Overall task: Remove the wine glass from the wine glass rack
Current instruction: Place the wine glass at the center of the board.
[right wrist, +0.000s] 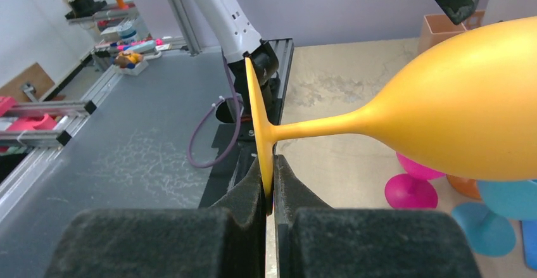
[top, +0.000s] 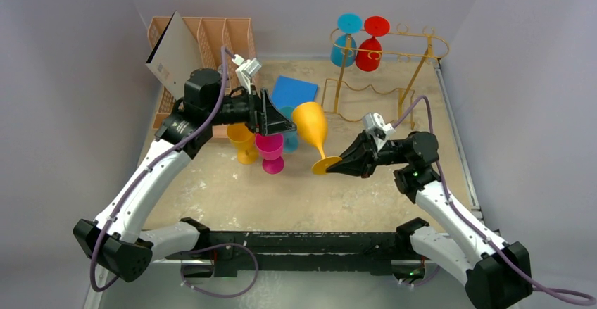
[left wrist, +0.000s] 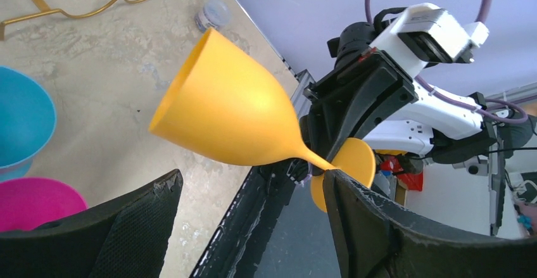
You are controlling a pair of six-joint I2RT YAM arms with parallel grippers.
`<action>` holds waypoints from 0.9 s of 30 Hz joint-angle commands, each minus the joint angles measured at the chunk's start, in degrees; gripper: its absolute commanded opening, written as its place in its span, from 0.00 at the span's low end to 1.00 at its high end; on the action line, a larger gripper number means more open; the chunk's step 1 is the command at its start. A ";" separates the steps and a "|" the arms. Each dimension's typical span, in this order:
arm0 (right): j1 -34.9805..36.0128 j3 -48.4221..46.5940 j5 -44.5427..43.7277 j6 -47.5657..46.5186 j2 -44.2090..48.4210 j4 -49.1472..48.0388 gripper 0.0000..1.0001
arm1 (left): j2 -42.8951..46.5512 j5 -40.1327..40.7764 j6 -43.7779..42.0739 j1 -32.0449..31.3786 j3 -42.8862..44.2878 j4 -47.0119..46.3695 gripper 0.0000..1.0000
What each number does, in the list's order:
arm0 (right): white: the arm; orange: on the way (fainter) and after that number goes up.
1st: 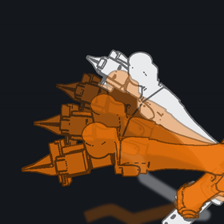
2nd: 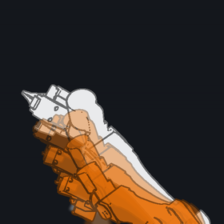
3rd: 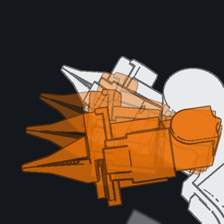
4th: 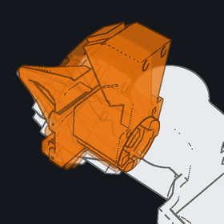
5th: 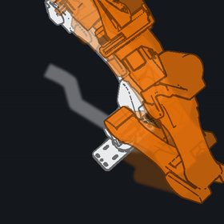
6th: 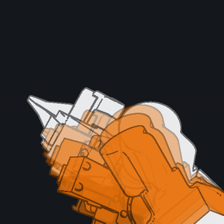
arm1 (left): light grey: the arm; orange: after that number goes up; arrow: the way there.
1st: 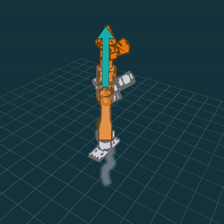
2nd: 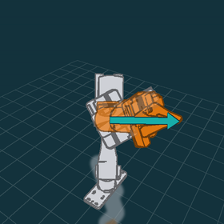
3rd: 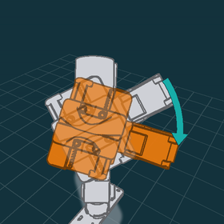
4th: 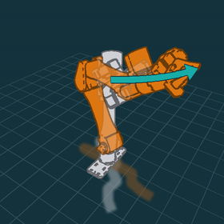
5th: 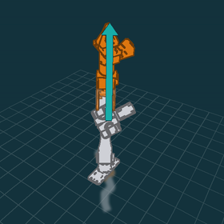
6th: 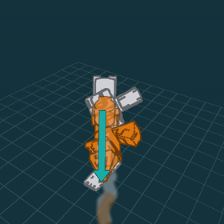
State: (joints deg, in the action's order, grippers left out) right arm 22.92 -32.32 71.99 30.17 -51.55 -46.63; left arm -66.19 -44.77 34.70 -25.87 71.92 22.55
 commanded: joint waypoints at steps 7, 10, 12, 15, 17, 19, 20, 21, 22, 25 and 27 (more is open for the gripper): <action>2.75 -1.44 5.75 -0.31 3.28 -4.71 0.00 | -1.73 1.06 -10.60 3.19 8.27 9.75 0.81; 4.52 -1.85 5.83 -0.46 3.52 -4.12 0.00 | -3.15 -3.17 -9.20 4.48 7.51 7.14 0.81; 5.40 -2.04 5.06 -0.64 3.52 -4.28 0.00 | -4.17 -8.27 -6.88 4.51 6.29 2.79 0.81; 5.89 -2.26 4.72 -0.70 3.32 -4.58 0.00 | -4.28 -16.06 -2.30 4.52 3.48 -6.13 0.80; 5.99 -2.35 4.74 -0.73 3.23 -4.60 0.00 | -4.21 -20.88 -0.05 4.51 2.09 -11.80 0.79; 6.15 -2.39 4.91 -0.64 3.08 -4.51 0.00 | -4.12 -23.63 0.84 4.51 1.39 -13.74 0.77; 6.26 -2.39 4.92 -0.64 3.03 -4.60 0.00 | -4.17 -24.37 0.97 4.51 1.24 -13.91 0.75; 6.34 -2.36 4.85 -0.64 3.01 -4.61 0.00 | -4.17 -25.08 1.03 4.52 1.15 -14.02 0.74; 6.43 -2.25 4.69 -0.64 2.84 -4.63 0.00 | -4.20 -25.73 0.99 4.53 1.04 -14.02 0.72; 6.71 -2.20 4.40 -0.57 2.54 -4.96 0.00 | -4.52 -27.67 2.21 4.56 0.28 -16.23 0.66; 6.94 -2.35 4.30 -0.51 2.27 -5.30 0.00 | -4.77 -29.17 4.43 4.53 -0.90 -19.55 0.64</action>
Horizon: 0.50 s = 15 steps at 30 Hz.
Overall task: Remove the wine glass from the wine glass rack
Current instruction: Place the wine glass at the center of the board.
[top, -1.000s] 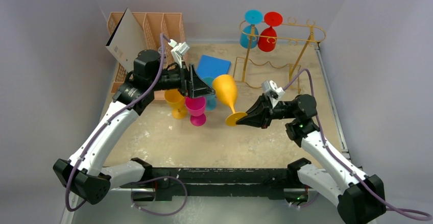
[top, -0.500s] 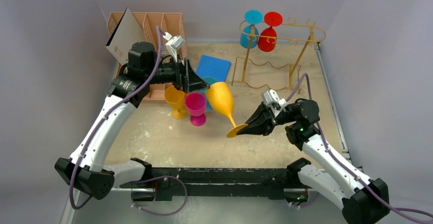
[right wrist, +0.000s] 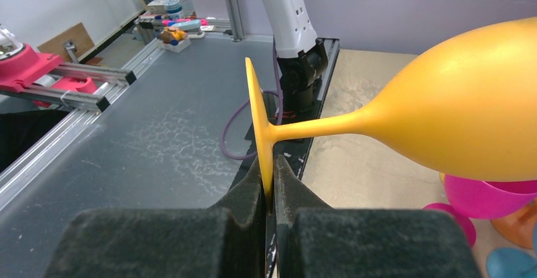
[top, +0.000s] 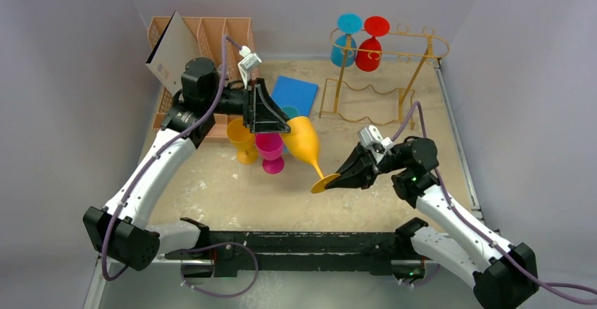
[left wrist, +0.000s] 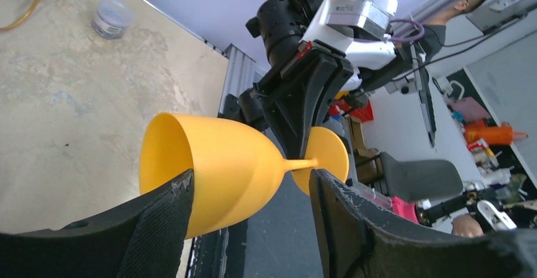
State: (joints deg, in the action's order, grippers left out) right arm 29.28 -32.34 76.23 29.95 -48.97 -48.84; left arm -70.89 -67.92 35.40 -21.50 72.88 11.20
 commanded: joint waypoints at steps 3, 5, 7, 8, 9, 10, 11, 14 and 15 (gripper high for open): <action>0.78 -2.62 -0.16 -0.26 -0.36 -3.13 0.00 | -0.65 -6.43 4.50 0.14 -2.63 -9.00 0.59; 0.87 -2.67 -0.32 -0.35 -0.27 -3.32 0.00 | -0.91 -7.02 4.59 0.14 -2.91 -9.00 0.57; 0.97 -2.63 -0.62 -0.34 -0.19 -3.70 0.00 | -1.10 -7.76 4.75 0.07 -3.00 -9.16 0.56; 1.02 -2.63 -0.78 -0.34 -0.20 -3.84 0.00 | -1.17 -8.22 4.83 0.05 -3.01 -9.29 0.55; 1.04 -2.64 -0.93 -0.34 -0.19 -4.00 0.00 | -1.24 -8.66 4.90 0.05 -3.07 -9.41 0.55; 1.07 -2.62 -0.99 -0.41 -0.28 -4.14 0.00 | -1.26 -8.95 5.00 0.05 -3.14 -9.64 0.55; 1.12 -2.63 -1.03 -0.42 -0.33 -4.36 0.00 | -1.33 -9.18 5.03 0.05 -3.24 -9.70 0.54; 1.21 -2.57 -1.30 -0.55 -0.63 -4.50 0.00 | -1.40 -9.68 5.04 0.00 -3.65 -9.85 0.43; 1.22 -2.49 -1.38 -0.66 -0.77 -4.50 0.00 | -1.31 -9.67 4.93 -0.12 -3.85 -9.95 0.40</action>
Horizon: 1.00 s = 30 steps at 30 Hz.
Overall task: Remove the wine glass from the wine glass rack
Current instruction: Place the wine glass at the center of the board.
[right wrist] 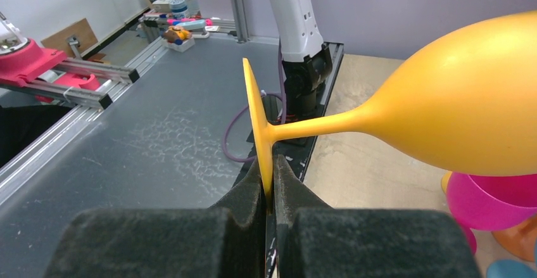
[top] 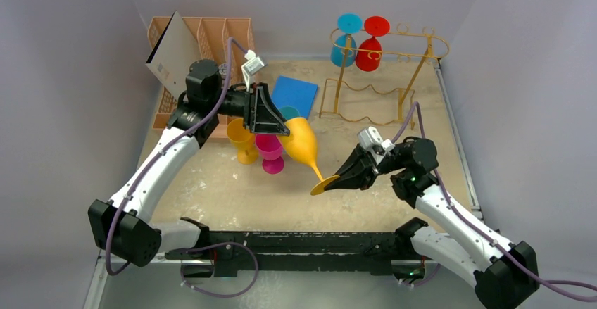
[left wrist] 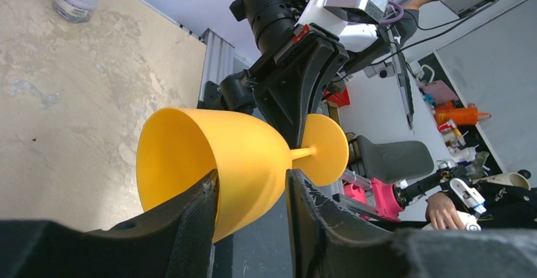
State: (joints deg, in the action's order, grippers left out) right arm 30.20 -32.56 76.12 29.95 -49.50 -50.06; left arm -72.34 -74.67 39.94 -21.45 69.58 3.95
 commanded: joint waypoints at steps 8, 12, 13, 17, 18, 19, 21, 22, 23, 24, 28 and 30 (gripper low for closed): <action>0.30 -1.82 -2.93 -1.24 -1.80 -2.99 0.00 | 1.51 -3.53 -1.40 -1.40 -0.94 -1.70 0.15; 0.31 -1.67 -3.12 -1.53 -2.86 -2.92 0.00 | 2.21 -3.50 -2.69 -1.40 -1.07 -0.65 0.02; 0.30 -1.75 -3.04 -1.53 -3.02 -2.74 0.00 | 2.46 -3.84 -3.17 -1.51 -1.23 -1.17 0.00; 0.30 -1.83 -2.90 -1.99 -2.74 -1.69 0.05 | 3.74 -3.41 -4.61 -1.75 -0.92 -1.82 0.00; 0.32 -1.84 -2.95 -2.27 -2.55 -1.30 0.07 | 3.85 -3.06 -5.14 -1.75 -0.57 -1.12 0.00; 0.31 -1.89 -2.99 -2.60 -2.38 -0.79 0.09 | 3.90 -2.76 -5.87 -1.73 -0.18 0.49 0.00; 0.31 -1.84 -3.45 -2.95 -2.08 -0.17 0.12 | 3.87 -2.13 -7.47 -1.76 0.56 2.93 0.00; 0.30 -1.81 -3.68 -3.05 -1.97 -0.07 0.13 | 3.94 -1.65 -7.92 -1.75 0.68 3.67 0.00; 0.30 -1.79 -4.04 -3.21 -1.86 -0.05 0.14 | 4.02 -1.41 -8.09 -1.76 0.65 3.99 0.00; 0.30 -1.72 -4.61 -3.38 -1.68 0.00 0.16 | 4.21 -1.36 -8.24 -1.75 0.57 4.17 0.00; 0.30 -1.77 -6.41 -4.72 -0.87 1.18 0.28 | 5.38 0.63 -9.42 -1.75 0.21 4.88 0.00; 0.26 -2.02 -6.83 -5.70 -0.41 2.49 0.35 | 6.13 0.96 -10.29 -1.75 0.27 5.20 0.00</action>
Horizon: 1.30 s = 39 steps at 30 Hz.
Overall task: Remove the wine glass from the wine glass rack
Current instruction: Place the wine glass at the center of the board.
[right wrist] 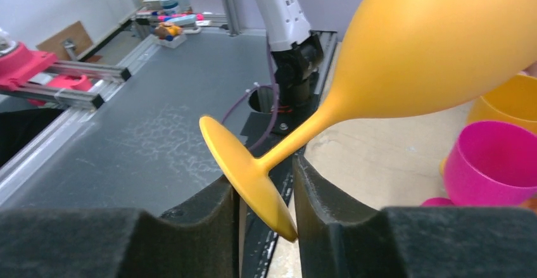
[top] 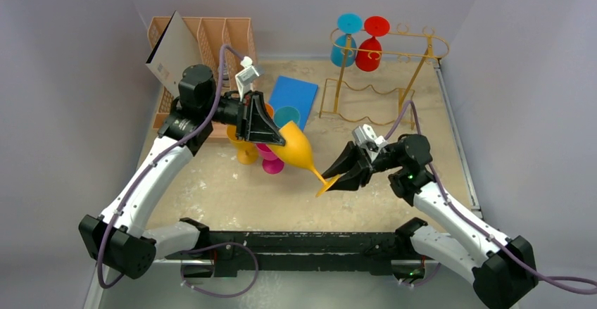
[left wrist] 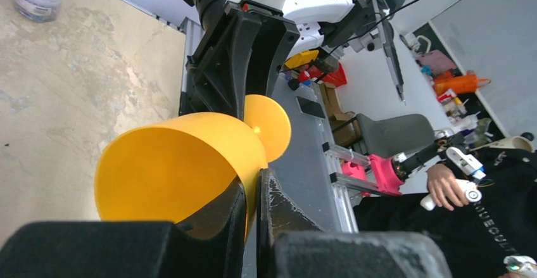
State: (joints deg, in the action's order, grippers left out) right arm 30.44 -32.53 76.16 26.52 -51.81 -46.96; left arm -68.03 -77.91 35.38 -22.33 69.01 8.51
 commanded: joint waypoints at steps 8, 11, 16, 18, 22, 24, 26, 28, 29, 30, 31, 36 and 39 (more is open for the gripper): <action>0.11 -2.37 -10.88 -5.13 4.16 4.01 0.57 | 1.87 4.56 -7.03 -0.88 1.66 2.91 0.00; 0.06 -3.71 -11.98 -6.31 4.70 9.55 0.61 | 2.00 5.94 -7.14 -0.88 1.39 2.98 0.00; 0.07 -5.92 -16.37 -11.06 6.48 20.88 0.67 | 2.82 9.42 -8.56 -0.88 1.34 4.02 0.00; 0.06 -6.96 -17.80 -12.76 7.34 25.09 0.70 | 3.43 10.86 -8.84 -0.88 1.62 4.44 0.00; 0.06 -10.10 -19.43 -11.12 7.38 31.85 0.81 | 3.95 14.39 -11.35 -0.79 3.13 8.47 0.00; 0.11 -12.55 -18.98 -11.23 6.78 35.78 0.82 | 3.80 15.62 -12.08 -0.79 3.63 9.71 0.00; 0.06 -13.58 -18.75 -11.27 6.65 38.05 0.83 | 3.86 16.49 -12.17 -0.79 3.76 9.88 0.00; 0.06 -13.65 -19.24 -11.29 7.07 38.56 0.84 | 3.95 17.18 -12.21 -0.79 3.96 10.19 0.00; 0.06 -13.60 -19.66 -11.37 7.37 38.65 0.84 | 3.96 17.33 -12.80 -0.79 4.27 11.07 0.00; 0.06 -13.50 -20.35 -11.65 7.83 38.88 0.85 | 3.96 17.73 -13.77 -0.79 4.80 12.45 0.00; 0.06 -13.46 -21.19 -11.91 8.25 39.18 0.85 | 3.92 18.08 -14.85 -0.79 5.32 13.88 0.00; 0.06 -13.81 -27.07 -14.85 9.73 42.85 0.85 | 3.28 18.69 -15.87 -0.79 6.20 16.12 0.00; 0.06 -15.17 -31.21 -16.73 9.12 47.51 0.85 | 3.25 20.55 -15.69 -0.79 6.39 16.76 0.00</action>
State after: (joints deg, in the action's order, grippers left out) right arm 30.41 -44.36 51.40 13.21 -42.74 -5.04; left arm -64.82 -59.61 21.56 -22.96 72.88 24.16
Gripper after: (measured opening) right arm 0.849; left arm 0.011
